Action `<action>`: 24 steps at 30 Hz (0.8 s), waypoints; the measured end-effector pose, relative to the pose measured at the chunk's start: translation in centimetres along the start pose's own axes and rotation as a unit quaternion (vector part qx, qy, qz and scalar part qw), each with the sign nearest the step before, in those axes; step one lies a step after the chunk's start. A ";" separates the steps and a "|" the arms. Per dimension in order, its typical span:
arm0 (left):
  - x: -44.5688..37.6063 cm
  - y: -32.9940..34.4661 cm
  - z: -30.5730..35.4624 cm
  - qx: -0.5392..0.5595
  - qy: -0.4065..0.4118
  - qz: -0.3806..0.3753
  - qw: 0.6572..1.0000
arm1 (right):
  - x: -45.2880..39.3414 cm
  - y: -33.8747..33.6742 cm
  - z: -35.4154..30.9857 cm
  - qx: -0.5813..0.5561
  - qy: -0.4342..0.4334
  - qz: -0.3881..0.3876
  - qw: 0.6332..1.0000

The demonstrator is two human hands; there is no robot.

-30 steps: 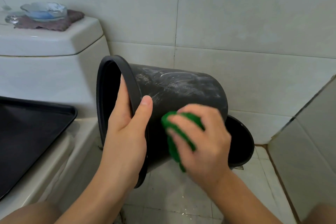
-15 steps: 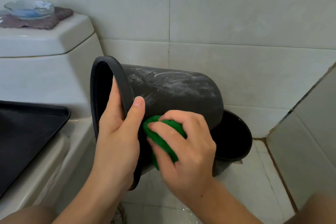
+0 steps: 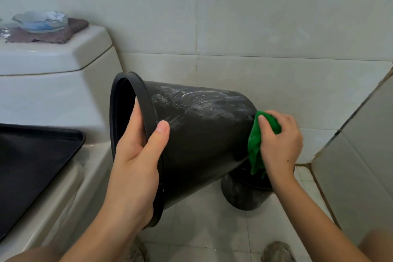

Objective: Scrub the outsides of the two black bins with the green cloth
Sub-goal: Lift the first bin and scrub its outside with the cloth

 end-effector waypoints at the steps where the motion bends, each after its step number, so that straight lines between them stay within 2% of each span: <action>1: 0.0 -0.1 0.0 -0.001 0.002 -0.002 1.000 | 0.0 0.0 0.1 0.000 0.003 0.001 1.000; 3: 0.0 0.0 0.1 -0.007 0.008 -0.001 1.000 | 0.3 0.1 -0.2 -0.002 -0.016 0.001 1.000; 8: -0.3 1.1 -0.8 -0.033 0.021 0.004 0.999 | 5.3 1.3 -5.3 -0.039 -0.217 -0.011 0.975; 11: -0.5 1.3 -1.2 -0.038 0.017 0.009 0.999 | 8.9 1.2 -8.6 -0.072 -0.291 -0.021 0.954; 15: -0.5 1.2 -1.5 -0.020 -0.008 0.013 1.000 | 10.9 0.8 -10.3 -0.117 -0.325 -0.041 0.937; 19: -0.3 1.0 -1.3 -0.015 -0.010 -0.002 1.000 | 10.2 0.7 -9.5 -0.114 -0.376 -0.061 0.918; 22: -0.3 0.4 -0.6 -0.018 0.011 0.005 1.000 | 9.1 0.4 -8.3 -0.093 -0.403 -0.025 0.910; 24: -0.4 0.0 0.3 -0.005 0.017 0.015 1.000 | 7.5 0.2 -6.6 -0.061 -0.385 0.011 0.921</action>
Point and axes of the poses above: each hand's wrist, its own x-axis away from the middle knuckle, its own y-axis out of the palm, z = x × y, the point moved 4 cm from there along -x, towards the middle knuckle, and after that the axes turned 4 degrees about -z, right-handed, at the moved point
